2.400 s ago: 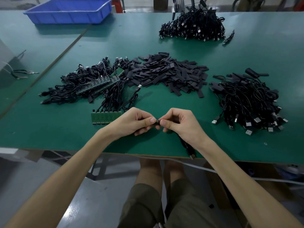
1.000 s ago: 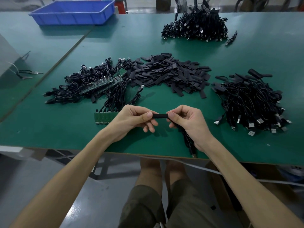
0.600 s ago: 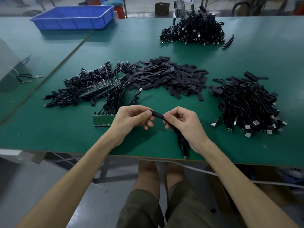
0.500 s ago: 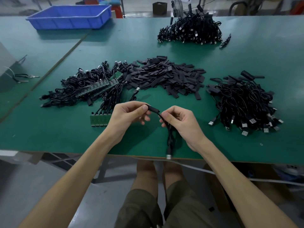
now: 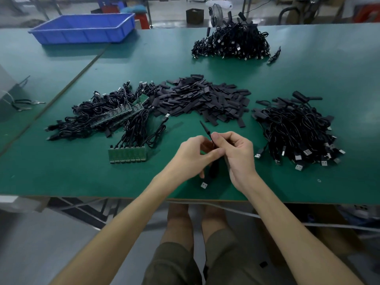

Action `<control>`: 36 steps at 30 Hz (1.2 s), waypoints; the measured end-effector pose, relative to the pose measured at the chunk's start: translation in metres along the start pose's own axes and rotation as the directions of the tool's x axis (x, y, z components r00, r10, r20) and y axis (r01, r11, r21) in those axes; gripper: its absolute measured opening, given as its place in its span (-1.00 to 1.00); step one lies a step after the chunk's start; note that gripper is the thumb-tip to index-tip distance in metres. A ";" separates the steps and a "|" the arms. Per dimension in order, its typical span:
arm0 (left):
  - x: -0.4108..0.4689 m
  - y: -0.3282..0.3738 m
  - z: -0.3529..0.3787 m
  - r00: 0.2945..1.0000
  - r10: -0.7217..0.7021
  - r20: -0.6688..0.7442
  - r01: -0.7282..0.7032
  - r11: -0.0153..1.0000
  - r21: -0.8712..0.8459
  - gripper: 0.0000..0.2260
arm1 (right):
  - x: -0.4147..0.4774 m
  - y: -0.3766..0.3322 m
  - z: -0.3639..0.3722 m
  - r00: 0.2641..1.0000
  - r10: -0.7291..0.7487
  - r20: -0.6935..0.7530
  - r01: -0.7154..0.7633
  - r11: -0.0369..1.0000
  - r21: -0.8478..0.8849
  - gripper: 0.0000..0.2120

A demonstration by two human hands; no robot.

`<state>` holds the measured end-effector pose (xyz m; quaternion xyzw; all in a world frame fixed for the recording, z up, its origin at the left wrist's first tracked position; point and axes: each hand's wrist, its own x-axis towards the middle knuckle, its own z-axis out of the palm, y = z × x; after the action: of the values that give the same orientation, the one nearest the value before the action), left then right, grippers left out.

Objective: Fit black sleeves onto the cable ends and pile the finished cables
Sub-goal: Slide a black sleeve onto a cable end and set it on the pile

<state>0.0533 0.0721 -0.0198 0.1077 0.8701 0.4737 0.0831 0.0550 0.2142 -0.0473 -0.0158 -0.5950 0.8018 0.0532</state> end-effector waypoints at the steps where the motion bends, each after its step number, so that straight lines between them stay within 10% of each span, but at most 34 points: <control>1: 0.001 0.002 0.001 1.000 0.019 -0.012 -0.019 1.000 0.015 -0.78 | 0.000 0.000 0.000 1.000 -0.002 -0.005 0.002 1.000 0.015 -0.86; 13: 0.041 0.054 -0.018 0.991 0.129 -0.019 -0.129 0.951 -0.281 -0.84 | 0.010 0.008 0.001 0.989 0.042 -0.142 -0.034 0.998 0.062 -0.80; 21: 0.093 0.133 0.045 0.978 0.123 0.167 -0.019 0.855 -0.518 -0.79 | 0.003 -0.002 0.000 0.993 0.075 0.089 -0.062 0.987 -0.148 -0.82; 27: 0.115 0.120 0.091 0.998 0.047 0.036 -0.050 0.994 0.097 -0.75 | -0.005 -0.006 -0.005 0.981 0.110 0.157 -0.097 0.992 -0.084 -0.77; 36: 0.081 0.101 0.042 0.972 0.230 -0.045 -0.221 0.964 0.148 -0.87 | 0.001 -0.008 -0.003 0.981 0.138 0.136 -0.118 0.982 -0.145 -0.79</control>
<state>-0.0035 0.1809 0.0394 0.1971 0.8858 0.4201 -0.0060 0.0552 0.2189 -0.0405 0.0010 -0.6485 0.7600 -0.0433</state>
